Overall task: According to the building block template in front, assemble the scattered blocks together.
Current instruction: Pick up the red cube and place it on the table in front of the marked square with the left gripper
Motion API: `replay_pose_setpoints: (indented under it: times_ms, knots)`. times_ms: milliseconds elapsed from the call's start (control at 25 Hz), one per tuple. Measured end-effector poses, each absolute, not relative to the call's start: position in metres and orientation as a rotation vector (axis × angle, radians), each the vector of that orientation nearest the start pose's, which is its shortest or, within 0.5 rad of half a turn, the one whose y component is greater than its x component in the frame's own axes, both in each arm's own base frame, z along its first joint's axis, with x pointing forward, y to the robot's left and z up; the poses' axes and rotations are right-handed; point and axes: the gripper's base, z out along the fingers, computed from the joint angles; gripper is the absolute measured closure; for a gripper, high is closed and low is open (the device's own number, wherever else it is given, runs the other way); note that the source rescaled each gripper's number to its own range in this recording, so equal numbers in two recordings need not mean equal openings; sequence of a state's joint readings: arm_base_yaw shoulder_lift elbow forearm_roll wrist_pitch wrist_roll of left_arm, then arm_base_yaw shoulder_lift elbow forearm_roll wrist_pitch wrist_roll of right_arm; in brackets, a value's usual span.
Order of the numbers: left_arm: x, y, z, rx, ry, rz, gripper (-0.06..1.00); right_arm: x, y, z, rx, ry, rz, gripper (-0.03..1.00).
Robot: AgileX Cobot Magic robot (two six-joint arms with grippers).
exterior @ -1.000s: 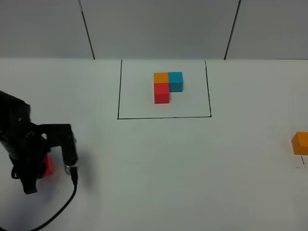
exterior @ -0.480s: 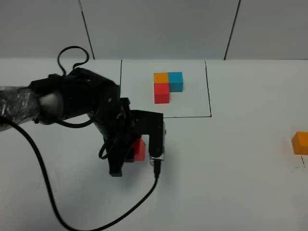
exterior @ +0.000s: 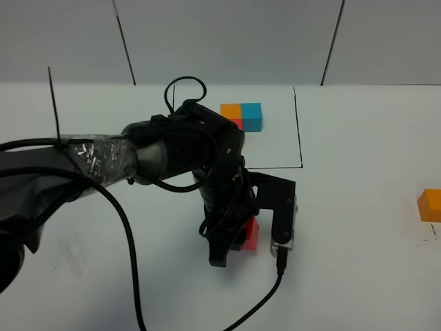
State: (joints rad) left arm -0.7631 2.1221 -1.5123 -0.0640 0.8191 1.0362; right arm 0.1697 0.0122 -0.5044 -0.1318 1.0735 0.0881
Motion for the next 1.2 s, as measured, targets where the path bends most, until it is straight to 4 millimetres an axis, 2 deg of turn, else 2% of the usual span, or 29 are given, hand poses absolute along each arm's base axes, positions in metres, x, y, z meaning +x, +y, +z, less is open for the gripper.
replay_pose_setpoints:
  times_ms: [280, 720, 760, 840, 920, 1040, 1120, 1200]
  knots:
    - [0.304, -0.306, 0.125, -2.541, -2.134, 0.05, 0.94, -0.003, -0.011, 0.278, -0.077, 2.056, 0.001, 0.97]
    - [0.307, -0.302, 0.124, -2.564, -2.077, -0.036, 0.93, -0.003, -0.011, 0.278, -0.077, 2.056, 0.001, 0.97]
    - [0.307, -0.302, 0.124, -2.564, -2.077, -0.036, 0.88, -0.003, -0.011, 0.278, -0.077, 2.056, 0.001, 0.97]
    - [0.307, -0.302, 0.124, -2.564, -2.084, -0.03, 0.7, -0.003, -0.011, 0.278, -0.077, 2.056, 0.001, 0.97]
    - [0.307, -0.303, 0.124, -2.564, -2.101, -0.031, 0.44, -0.003, -0.011, 0.278, -0.078, 2.056, 0.001, 0.97]
    - [0.308, -0.305, 0.127, -2.57, -2.127, -0.052, 0.12, -0.003, -0.011, 0.278, -0.078, 2.056, 0.001, 0.97]
    - [0.309, -0.305, 0.136, -2.57, -2.177, -0.072, -0.01, -0.003, -0.011, 0.278, -0.078, 2.056, 0.001, 0.97]
    - [0.31, -0.304, 0.155, -2.576, -2.256, -0.112, -0.05, -0.003, -0.011, 0.278, -0.078, 2.056, 0.001, 0.97]
